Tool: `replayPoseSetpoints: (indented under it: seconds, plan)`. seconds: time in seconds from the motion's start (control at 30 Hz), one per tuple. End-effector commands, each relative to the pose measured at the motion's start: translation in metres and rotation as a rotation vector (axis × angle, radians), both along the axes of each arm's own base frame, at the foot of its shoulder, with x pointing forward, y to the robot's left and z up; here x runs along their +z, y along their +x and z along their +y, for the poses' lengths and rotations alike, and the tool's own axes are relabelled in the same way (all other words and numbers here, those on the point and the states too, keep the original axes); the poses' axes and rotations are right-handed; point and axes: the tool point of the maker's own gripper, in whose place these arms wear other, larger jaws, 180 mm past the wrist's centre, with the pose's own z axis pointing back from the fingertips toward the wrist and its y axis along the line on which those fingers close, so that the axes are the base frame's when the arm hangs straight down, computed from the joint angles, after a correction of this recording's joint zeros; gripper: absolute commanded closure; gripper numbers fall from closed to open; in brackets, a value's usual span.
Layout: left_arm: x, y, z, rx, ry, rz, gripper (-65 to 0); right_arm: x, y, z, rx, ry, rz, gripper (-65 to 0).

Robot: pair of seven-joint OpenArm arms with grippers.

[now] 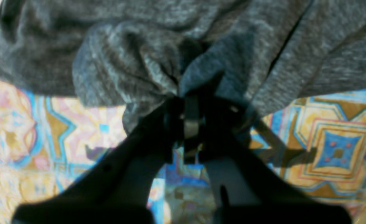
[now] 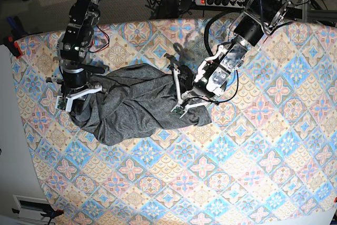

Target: Layout the t-shirt on the table in an organized manner, then fold the t-shirt properly

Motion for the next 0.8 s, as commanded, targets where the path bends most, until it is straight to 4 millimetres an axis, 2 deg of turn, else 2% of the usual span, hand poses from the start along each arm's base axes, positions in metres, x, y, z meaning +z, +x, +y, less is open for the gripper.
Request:
replayPoseSetpoints:
  seconds: [0.0, 0.1, 0.2, 0.23, 0.3, 0.43, 0.57, 0.67, 0.77]
  plan:
    - [0.034, 0.016, -0.011, -0.001, -0.075, -0.094, 0.0, 0.018, 0.007, -0.002, -0.001, -0.011, -0.064, 0.0]
    - [0.095, 0.026, -0.016, 0.021, -0.192, -0.245, 0.0, 0.018, 0.007, -0.001, 0.001, -0.011, -0.065, 0.0]
    - [0.142, 0.034, -0.014, 0.048, -0.275, -0.36, 0.0, 0.024, 0.009, -0.003, -0.002, -0.015, -0.08, 0.0]
    - [0.15, 0.038, -0.013, 0.076, -0.313, -0.366, 0.0, 0.029, 0.013, -0.003, -0.002, -0.017, -0.095, 0.0]
    - [0.162, 0.051, 0.006, 0.149, -0.362, -0.38, 0.0, 0.046, 0.025, -0.008, 0.0, -0.039, -0.139, 0.0]
    - [0.192, 0.067, 0.027, 0.228, -0.506, -0.395, 0.0, 0.075, 0.041, -0.021, 0.004, -0.093, -0.207, 0.0]
    - [0.211, 0.08, 0.054, 0.224, -0.476, -0.447, 0.0, 0.102, 0.054, -0.023, 0.003, -0.108, -0.277, 0.0]
    - [0.232, 0.091, 0.063, 0.216, -0.456, -0.506, 0.0, 0.121, 0.063, -0.03, 0.003, -0.136, -0.318, 0.0]
    - [0.253, 0.102, 0.09, 0.251, -0.428, -0.573, 0.0, 0.139, 0.071, -0.031, 0.0, -0.141, -0.363, 0.0]
